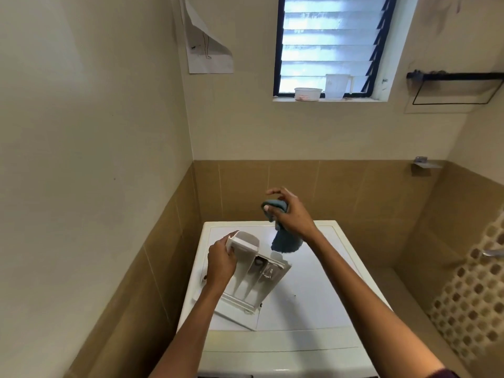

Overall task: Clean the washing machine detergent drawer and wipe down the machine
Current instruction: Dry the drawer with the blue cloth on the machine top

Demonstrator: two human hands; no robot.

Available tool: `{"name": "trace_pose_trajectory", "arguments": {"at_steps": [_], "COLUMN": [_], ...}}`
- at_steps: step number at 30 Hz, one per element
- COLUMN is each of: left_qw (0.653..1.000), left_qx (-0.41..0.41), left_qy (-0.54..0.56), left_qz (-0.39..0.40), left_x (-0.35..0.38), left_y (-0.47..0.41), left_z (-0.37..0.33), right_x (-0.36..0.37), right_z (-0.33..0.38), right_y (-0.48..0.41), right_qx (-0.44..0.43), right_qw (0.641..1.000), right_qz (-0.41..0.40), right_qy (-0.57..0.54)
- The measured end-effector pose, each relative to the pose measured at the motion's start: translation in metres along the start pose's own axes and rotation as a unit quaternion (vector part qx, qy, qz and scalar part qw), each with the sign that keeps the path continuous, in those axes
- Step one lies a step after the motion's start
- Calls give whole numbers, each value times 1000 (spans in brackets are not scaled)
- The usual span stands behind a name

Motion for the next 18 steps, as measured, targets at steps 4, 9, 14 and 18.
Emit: {"name": "trace_pose_trajectory", "arguments": {"at_steps": [4,9,14,18], "left_qw": [1000,999,1000,999], "left_qx": [-1,1,5,5], "left_qy": [-19,-32,-23,-18], "left_qz": [8,7,20,29], "left_x": [5,3,3,5], "left_y": [2,4,4,2], "left_z": [-7,-12,-15,-15], "right_x": [34,46,35,33], "right_z": [-15,-24,-23,-13], "right_y": [8,12,7,-2], "right_qx": [-1,42,53,91], "right_qw": [995,990,993,972], "right_qz": [101,95,101,170], "right_qy": [-22,-98,12,137]}}
Point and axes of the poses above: each hand's wrist, its own y-axis away from the middle knuckle, its own x-axis out of the palm, z = x × y, the point moved 1 cm from there along -y, towards the middle knuckle, and after that the axes turned 2 degrees about -x, right-handed, at the moved point
